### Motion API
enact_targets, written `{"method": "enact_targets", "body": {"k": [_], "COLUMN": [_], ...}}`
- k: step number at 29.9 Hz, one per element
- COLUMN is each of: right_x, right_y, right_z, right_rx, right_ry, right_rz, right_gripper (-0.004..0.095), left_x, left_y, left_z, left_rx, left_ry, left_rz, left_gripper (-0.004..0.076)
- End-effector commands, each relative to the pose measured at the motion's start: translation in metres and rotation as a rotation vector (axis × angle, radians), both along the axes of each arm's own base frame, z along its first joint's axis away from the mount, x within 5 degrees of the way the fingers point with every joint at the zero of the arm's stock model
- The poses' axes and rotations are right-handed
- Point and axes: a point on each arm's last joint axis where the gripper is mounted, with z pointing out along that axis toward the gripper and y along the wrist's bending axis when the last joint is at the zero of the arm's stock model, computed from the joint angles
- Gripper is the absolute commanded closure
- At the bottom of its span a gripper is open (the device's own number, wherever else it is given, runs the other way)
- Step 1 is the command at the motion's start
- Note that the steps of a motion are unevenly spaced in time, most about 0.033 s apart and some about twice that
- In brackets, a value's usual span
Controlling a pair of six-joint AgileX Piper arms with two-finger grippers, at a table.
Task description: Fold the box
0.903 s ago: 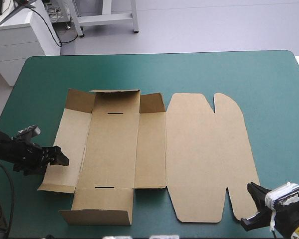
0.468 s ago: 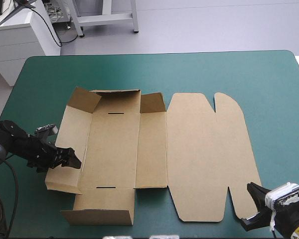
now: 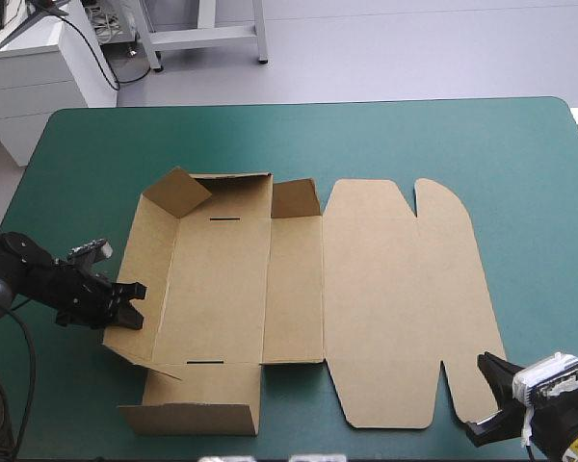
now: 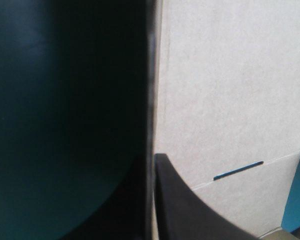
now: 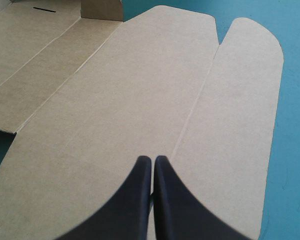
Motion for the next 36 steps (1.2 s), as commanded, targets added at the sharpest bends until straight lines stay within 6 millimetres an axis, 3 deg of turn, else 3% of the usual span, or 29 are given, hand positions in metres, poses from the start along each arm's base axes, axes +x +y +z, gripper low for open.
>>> {"method": "enact_targets", "body": {"k": [1, 6, 10, 13, 21, 29, 36], "right_x": [0.003, 0.003, 0.002, 0.002, 0.002, 0.002, 0.002], "right_y": [0.000, 0.000, 0.001, 0.001, 0.001, 0.001, 0.001], "right_z": [0.014, 0.014, 0.014, 0.014, 0.014, 0.014, 0.014], "right_rx": [0.023, 0.023, 0.034, 0.034, 0.036, 0.036, 0.036], "right_ry": [-0.084, -0.084, -0.079, -0.079, -0.079, -0.079, -0.078], "right_rz": [-0.009, -0.009, -0.004, -0.004, -0.004, -0.004, -0.004], "right_gripper": [0.0908, 0.0908, 0.0923, 0.0927, 0.0927, 0.0927, 0.0927], "left_x": [-0.003, 0.008, 0.027, 0.037, 0.057, 0.074, 0.086], "left_y": [-0.007, -0.004, -0.001, -0.010, -0.065, -0.115, -0.158], "left_z": [0.017, 0.033, 0.063, 0.084, 0.110, 0.115, 0.118], "left_rx": [-0.069, -0.052, -0.014, 0.044, 0.227, 0.523, 0.750], "left_ry": [0.015, -0.049, -0.168, -0.252, -0.381, -0.482, -0.751], "left_rz": [-0.010, 0.000, -0.018, -0.107, -0.434, -0.717, -0.962], "left_gripper": [0.0732, 0.0732, 0.0732, 0.0732, 0.0732, 0.0732, 0.0732]}}
